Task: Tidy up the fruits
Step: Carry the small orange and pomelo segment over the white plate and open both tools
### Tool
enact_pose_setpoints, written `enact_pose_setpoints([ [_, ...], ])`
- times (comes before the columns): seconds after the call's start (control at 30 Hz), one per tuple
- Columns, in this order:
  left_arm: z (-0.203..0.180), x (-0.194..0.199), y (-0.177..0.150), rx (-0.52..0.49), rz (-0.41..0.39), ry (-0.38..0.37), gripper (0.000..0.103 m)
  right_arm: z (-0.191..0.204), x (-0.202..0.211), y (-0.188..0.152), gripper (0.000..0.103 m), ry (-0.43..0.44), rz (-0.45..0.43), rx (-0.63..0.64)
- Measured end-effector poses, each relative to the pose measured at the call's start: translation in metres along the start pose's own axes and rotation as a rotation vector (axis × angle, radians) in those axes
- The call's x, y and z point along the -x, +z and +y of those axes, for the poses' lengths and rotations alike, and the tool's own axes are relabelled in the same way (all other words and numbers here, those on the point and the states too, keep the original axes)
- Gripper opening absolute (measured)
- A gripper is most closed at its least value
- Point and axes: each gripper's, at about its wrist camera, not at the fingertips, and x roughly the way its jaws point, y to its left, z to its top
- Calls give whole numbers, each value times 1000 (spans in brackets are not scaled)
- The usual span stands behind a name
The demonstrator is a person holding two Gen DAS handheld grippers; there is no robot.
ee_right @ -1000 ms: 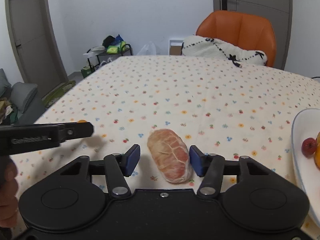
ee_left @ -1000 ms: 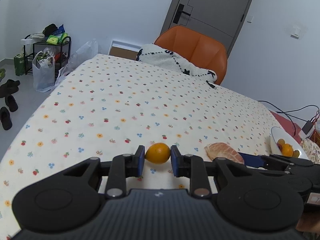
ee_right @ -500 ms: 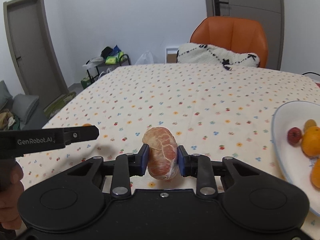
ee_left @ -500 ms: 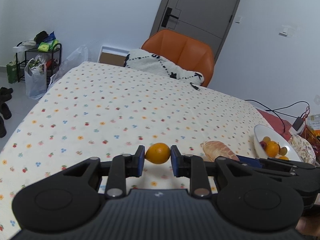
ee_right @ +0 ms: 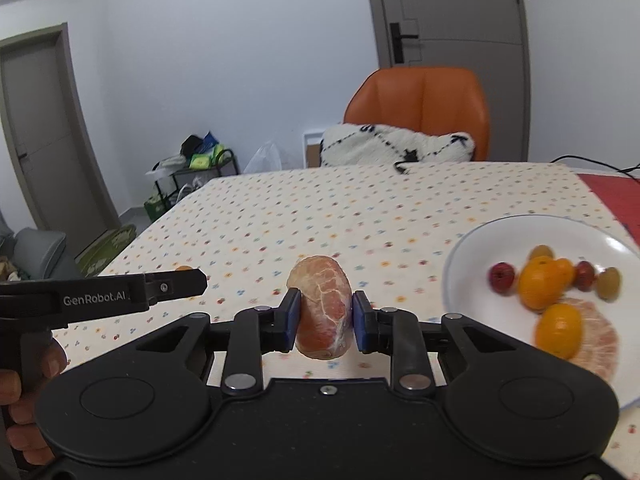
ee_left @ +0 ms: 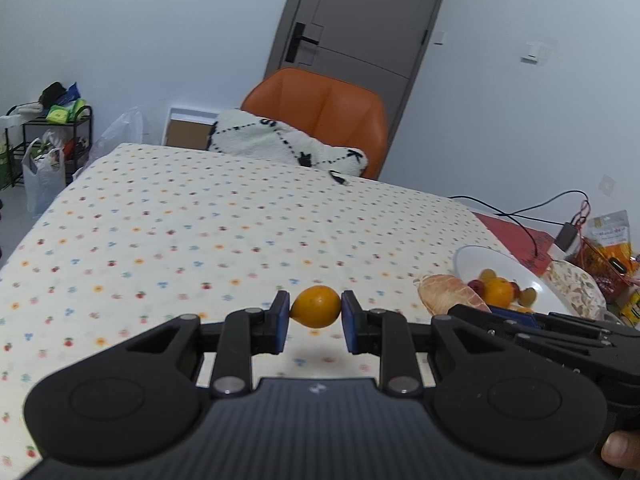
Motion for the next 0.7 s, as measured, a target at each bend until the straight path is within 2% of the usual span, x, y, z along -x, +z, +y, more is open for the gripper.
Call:
enact_pose_setpoints([
  [0.7, -83, -23, -7, -108, 23, -109, 26, -73, 46, -12, 25, -129, -71, -109],
])
